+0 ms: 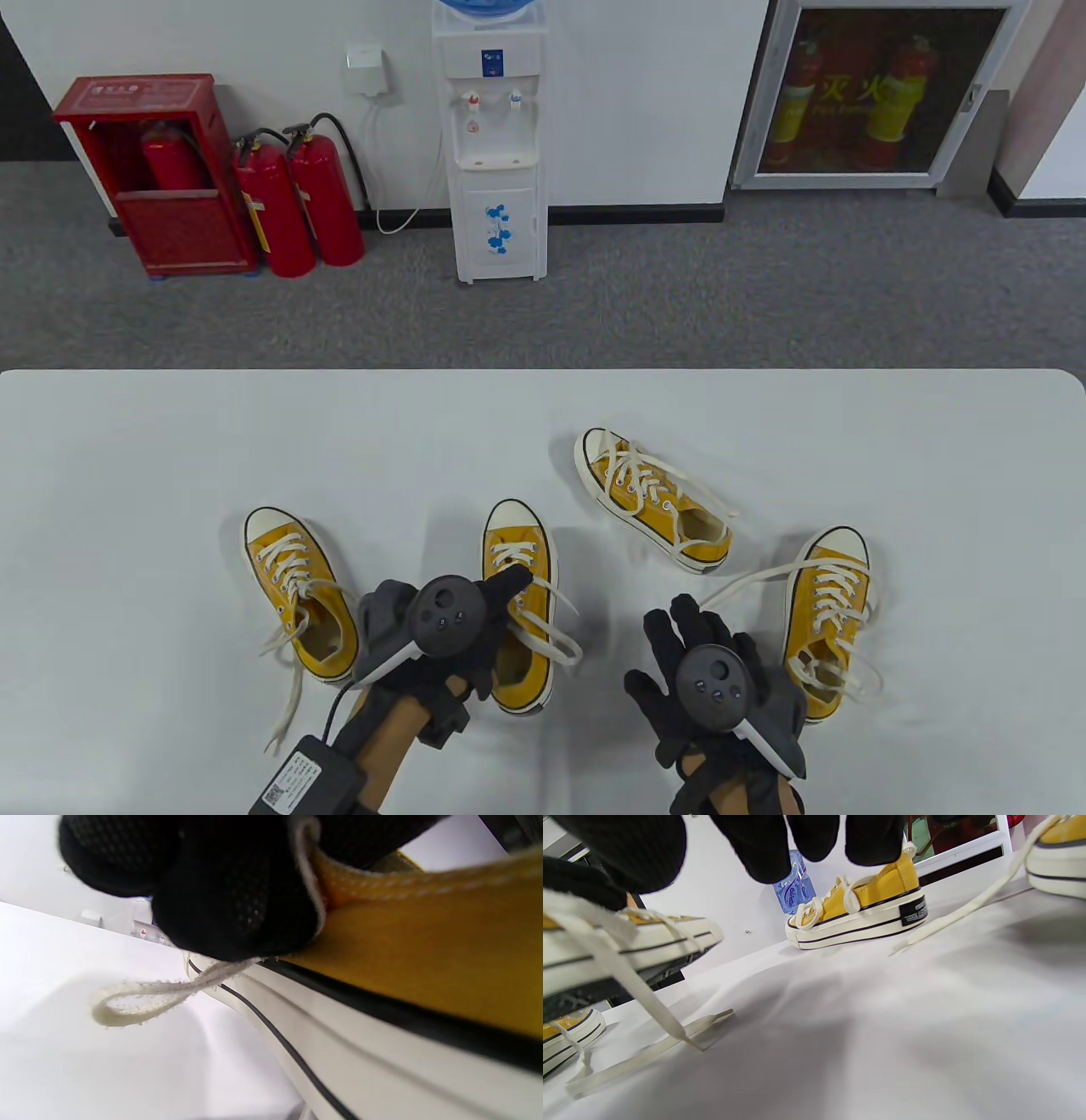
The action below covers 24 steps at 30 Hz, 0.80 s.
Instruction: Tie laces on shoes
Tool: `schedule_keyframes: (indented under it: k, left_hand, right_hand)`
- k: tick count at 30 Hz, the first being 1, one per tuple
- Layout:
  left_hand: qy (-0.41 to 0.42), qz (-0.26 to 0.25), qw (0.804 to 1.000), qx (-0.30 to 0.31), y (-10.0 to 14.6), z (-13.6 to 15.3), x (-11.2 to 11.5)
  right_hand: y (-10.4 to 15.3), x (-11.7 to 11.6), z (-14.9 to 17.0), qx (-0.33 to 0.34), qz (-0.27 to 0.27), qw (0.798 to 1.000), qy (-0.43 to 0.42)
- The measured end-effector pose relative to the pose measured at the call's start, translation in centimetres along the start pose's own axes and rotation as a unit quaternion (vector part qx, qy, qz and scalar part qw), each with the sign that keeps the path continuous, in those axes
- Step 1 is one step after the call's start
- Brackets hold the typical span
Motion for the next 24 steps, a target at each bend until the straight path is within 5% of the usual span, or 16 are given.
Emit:
schedule_keyframes:
  k: [8, 19, 24]
  left_hand:
    - [-0.022, 0.026, 0.999, 0.000, 0.9, 1.0, 3.2]
    - [-0.063, 0.027, 0.998, -0.013, 2.2, 1.6, 4.3]
    - [-0.018, 0.027, 0.999, -0.017, 2.6, 2.4, 4.3]
  right_hand:
    - [0.0, -0.1, 0.0, 0.001, -0.005, 1.000, 0.004]
    - [0.0, -0.2, 0.0, 0.000, -0.017, 1.000, 0.000]
    - [0.0, -0.2, 0.0, -0.001, -0.020, 1.000, -0.002]
Point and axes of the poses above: the tracker on the back of each hand, its own z axis roughly to the little-finger side, its own y axis roughly from the fingertips to the wrist, x = y × z, the point moved 1 cm from there along -y, roughly from the wrist to the fingertips, and after that the axes turned 9 degrees about x, right-handed, at the moved point
